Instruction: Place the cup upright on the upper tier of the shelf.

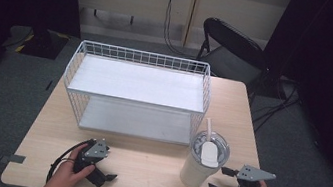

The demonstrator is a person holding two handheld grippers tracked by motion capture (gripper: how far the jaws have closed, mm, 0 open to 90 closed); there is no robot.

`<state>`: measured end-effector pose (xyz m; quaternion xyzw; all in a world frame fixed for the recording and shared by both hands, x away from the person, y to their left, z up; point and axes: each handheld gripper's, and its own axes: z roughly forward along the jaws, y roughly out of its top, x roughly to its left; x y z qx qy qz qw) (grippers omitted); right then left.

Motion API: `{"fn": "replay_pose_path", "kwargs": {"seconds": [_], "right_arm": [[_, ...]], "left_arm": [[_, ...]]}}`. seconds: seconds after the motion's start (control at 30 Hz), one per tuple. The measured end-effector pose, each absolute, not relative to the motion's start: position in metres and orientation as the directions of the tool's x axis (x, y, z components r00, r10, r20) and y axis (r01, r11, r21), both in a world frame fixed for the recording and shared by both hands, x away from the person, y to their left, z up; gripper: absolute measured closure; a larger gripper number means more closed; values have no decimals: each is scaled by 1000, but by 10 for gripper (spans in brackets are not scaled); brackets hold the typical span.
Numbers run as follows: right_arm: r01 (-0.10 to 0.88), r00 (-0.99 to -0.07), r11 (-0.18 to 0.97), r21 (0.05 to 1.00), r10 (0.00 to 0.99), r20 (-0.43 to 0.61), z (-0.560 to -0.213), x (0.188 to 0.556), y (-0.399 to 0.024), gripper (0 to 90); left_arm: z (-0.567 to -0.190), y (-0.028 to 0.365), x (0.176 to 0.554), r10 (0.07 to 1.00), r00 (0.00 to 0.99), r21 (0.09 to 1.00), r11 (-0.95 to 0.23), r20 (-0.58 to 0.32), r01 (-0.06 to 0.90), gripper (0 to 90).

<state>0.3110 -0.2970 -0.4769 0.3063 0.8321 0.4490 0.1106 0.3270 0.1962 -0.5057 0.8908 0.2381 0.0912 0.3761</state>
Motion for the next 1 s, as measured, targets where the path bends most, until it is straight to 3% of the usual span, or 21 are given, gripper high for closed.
{"fn": "replay_pose_path", "kwargs": {"seconds": [1.0], "right_arm": [[356, -827, 353, 865, 549, 117, -461, 301, -272, 169]], "left_arm": [[-506, 196, 327, 496, 868, 718, -600, -14, 354, 0]]}}
